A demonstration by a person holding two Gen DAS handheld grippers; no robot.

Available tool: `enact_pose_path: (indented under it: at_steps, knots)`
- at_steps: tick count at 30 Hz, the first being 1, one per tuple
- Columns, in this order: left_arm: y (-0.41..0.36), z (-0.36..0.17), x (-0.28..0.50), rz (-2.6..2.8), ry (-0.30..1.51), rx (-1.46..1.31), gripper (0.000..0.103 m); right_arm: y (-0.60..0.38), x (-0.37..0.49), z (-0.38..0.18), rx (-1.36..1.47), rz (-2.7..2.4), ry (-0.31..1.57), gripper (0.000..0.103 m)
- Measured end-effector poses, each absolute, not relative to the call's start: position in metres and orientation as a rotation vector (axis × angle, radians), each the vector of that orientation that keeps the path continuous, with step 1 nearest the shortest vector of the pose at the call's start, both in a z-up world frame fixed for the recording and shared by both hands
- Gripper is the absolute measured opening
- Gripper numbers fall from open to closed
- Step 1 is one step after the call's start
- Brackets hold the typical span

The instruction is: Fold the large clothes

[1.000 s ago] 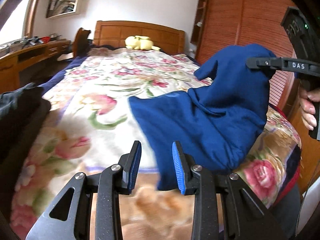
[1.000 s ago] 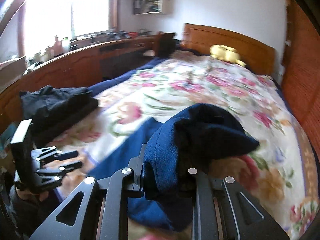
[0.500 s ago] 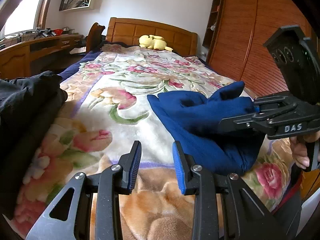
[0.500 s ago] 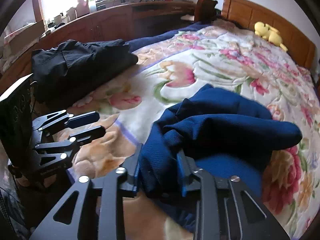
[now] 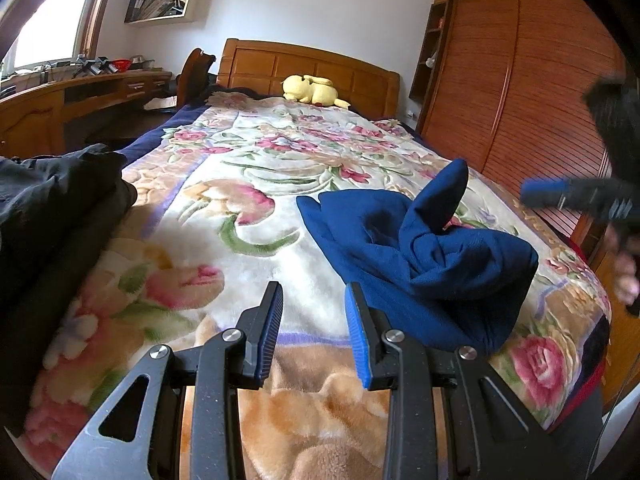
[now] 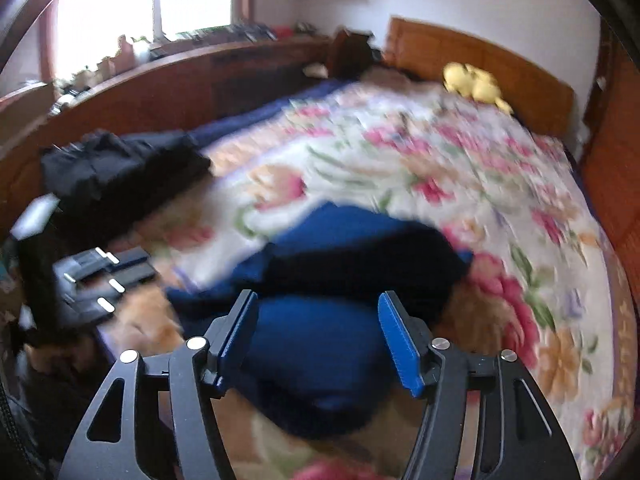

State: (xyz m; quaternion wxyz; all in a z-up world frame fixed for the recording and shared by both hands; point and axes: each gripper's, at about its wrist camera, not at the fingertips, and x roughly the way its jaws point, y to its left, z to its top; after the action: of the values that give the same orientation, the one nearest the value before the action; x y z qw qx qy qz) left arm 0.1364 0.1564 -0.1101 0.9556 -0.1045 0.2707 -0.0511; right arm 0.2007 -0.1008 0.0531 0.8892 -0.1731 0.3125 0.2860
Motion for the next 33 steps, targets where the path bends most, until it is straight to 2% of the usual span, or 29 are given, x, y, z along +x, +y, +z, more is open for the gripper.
enact_pose_path:
  at_steps: [3, 6, 10, 22, 33]
  knots:
    - [0.157, -0.108, 0.135, -0.097, 0.540, -0.219, 0.033, -0.104, 0.212, 0.020, -0.348, 0.588, 0.727, 0.047]
    - [0.158, -0.106, 0.135, -0.089, 0.530, -0.226, 0.033, -0.095, 0.215, -0.004, -0.296, 0.619, 0.753, 0.047]
    - [0.156, -0.104, 0.135, -0.087, 0.518, -0.236, 0.033, -0.072, 0.214, -0.025, -0.372, 0.621, 0.742, 0.048]
    - [0.143, -0.106, 0.141, -0.087, 0.529, -0.210, 0.033, -0.116, 0.240, 0.020, -0.334, 0.638, 0.730, 0.048]
    - [0.144, -0.114, 0.147, -0.062, 0.560, -0.197, 0.033, -0.050, 0.357, -0.010, -0.519, 0.600, 0.804, 0.048]
